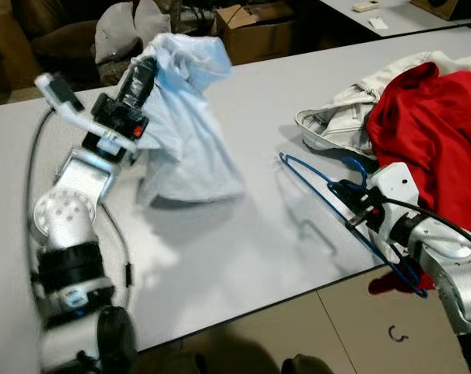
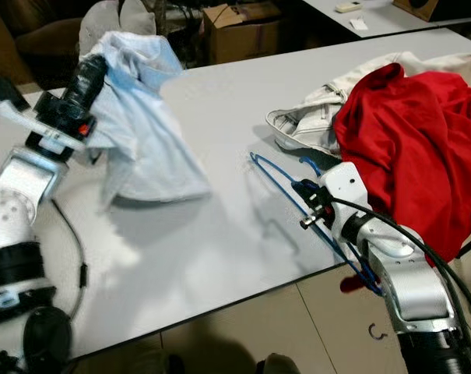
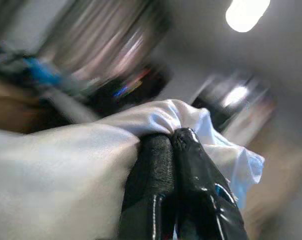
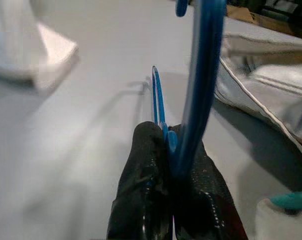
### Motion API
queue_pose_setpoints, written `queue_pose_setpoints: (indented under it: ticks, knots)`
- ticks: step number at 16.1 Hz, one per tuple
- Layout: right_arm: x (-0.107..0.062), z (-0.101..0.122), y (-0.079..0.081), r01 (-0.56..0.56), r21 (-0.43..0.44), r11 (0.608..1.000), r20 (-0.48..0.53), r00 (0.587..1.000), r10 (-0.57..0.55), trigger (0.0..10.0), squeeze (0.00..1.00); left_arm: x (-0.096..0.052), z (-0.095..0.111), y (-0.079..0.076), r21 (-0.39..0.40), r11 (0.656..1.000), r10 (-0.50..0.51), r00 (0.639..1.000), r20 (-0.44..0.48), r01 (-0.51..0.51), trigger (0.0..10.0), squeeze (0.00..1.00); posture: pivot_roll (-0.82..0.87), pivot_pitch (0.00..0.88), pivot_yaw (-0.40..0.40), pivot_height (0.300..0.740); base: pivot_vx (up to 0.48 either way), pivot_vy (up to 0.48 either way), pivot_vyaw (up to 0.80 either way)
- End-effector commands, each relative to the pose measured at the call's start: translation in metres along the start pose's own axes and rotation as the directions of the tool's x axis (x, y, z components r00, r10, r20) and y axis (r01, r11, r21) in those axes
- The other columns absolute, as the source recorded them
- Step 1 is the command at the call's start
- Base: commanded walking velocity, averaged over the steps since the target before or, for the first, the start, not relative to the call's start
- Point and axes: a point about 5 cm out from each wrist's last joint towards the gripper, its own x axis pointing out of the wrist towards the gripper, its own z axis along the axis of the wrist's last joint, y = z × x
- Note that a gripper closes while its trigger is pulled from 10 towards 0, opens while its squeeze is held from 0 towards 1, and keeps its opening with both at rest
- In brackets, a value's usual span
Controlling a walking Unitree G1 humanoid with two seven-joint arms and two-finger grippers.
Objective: Hang hanger
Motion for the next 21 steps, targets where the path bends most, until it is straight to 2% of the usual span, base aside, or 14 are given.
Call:
queue_pose_setpoints:
  ticks: [1,2,3,4,5,7,8,10,11,16,17,18,19,21]
  knots:
    - [0.002,0.012,-0.002,-0.001,-0.011,1.0,0.056,0.998,0.001,10.0,0.0,0.01,-0.021,-0.004,0.214,0.977,0.065,0.982,-0.18,-0.026,0.0,0.0,-0.12,0.0,0.055,0.74,0.0,0.0,0.0]
    - [0.002,0.013,-0.003,0.005,-0.008,1.0,0.066,0.998,-0.004,10.0,0.0,0.01,-0.027,-0.005,0.251,0.968,0.072,0.97,-0.23,-0.012,0.0,0.0,-0.11,0.0,0.053,0.74,0.0,0.0,0.0]
    - [0.001,0.016,-0.006,0.026,-0.003,1.0,0.079,0.997,-0.026,10.0,0.0,0.009,-0.04,-0.006,0.367,0.93,0.105,0.937,-0.334,0.027,3.5,0.0,-0.11,0.0,0.054,0.74,0.0,0.0,0.0]
    - [-0.001,0.019,-0.009,0.045,-0.003,0.999,0.096,0.994,-0.045,10.0,0.0,0.008,-0.049,-0.008,0.387,0.921,0.116,0.91,-0.397,0.052,10.0,0.0,-0.11,0.0,0.056,0.74,0.0,0.0,0.0]
    - [-0.003,0.022,-0.011,0.055,-0.006,0.998,0.102,0.993,-0.055,10.0,0.0,0.009,-0.048,-0.011,0.347,0.936,0.092,0.919,-0.382,0.05,10.0,0.0,-0.12,0.0,0.061,0.74,0.0,0.0,0.0]
    - [-0.011,0.024,-0.018,0.092,-0.016,0.996,0.103,0.991,-0.09,10.0,0.0,0.008,-0.041,-0.013,0.376,0.922,0.067,0.92,-0.387,0.091,10.0,1.0,-0.12,0.0,0.061,0.74,0.0,0.0,0.0]
    - [-0.012,0.024,-0.02,0.099,-0.016,0.995,0.103,0.99,-0.096,10.0,0.0,0.007,-0.041,-0.014,0.373,0.921,0.052,0.911,-0.408,0.115,10.0,1.0,-0.12,0.0,0.062,0.74,0.0,0.0,0.0]
    - [-0.02,0.023,-0.025,0.119,-0.018,0.993,0.095,0.989,-0.117,10.0,0.0,-0.01,-0.048,-0.028,0.271,0.903,-0.104,0.782,-0.614,0.333,10.0,1.0,-0.12,0.0,0.065,0.74,0.0,0.0,0.0]
    - [-0.02,0.022,-0.024,0.119,-0.018,0.993,0.095,0.989,-0.117,10.0,0.0,-0.011,-0.047,-0.027,0.268,0.906,-0.098,0.78,-0.618,0.327,10.0,1.0,-0.13,0.0,0.068,0.74,0.0,0.0,0.0]
    - [-0.024,0.018,-0.015,0.116,-0.005,0.993,0.082,0.99,-0.115,10.0,0.0,-0.012,-0.043,-0.004,0.506,0.823,0.122,0.791,-0.6,0.257,10.0,1.0,-0.13,0.0,0.07,0.74,0.0,0.0,0.0]
    - [-0.026,0.019,-0.014,0.114,0.0,0.993,0.086,0.99,-0.114,10.0,0.0,-0.017,-0.038,0.009,0.63,0.721,0.219,0.768,-0.602,0.288,10.0,1.0,-0.13,0.0,0.07,0.74,0.0,0.0,0.0]
    - [-0.03,0.018,-0.012,0.106,0.009,0.994,0.091,0.99,-0.107,10.0,0.0,-0.027,-0.039,0.02,0.672,0.639,0.268,0.71,-0.651,0.375,10.0,0.69,-0.13,0.0,0.069,0.74,0.0,0.0,0.0]
    - [-0.032,0.017,-0.011,0.099,0.015,0.995,0.093,0.991,-0.1,10.0,0.0,-0.03,-0.042,0.023,0.67,0.602,0.267,0.681,-0.682,0.434,10.0,0.0,-0.14,0.0,0.068,0.74,0.0,0.0,0.0]
    - [-0.036,0.014,-0.009,0.086,0.021,0.996,0.09,0.992,-0.088,10.0,0.0,-0.026,-0.054,0.021,0.634,0.558,0.196,0.657,-0.727,0.535,10.0,0.0,-0.15,0.0,0.081,0.74,0.0,0.0,0.0]
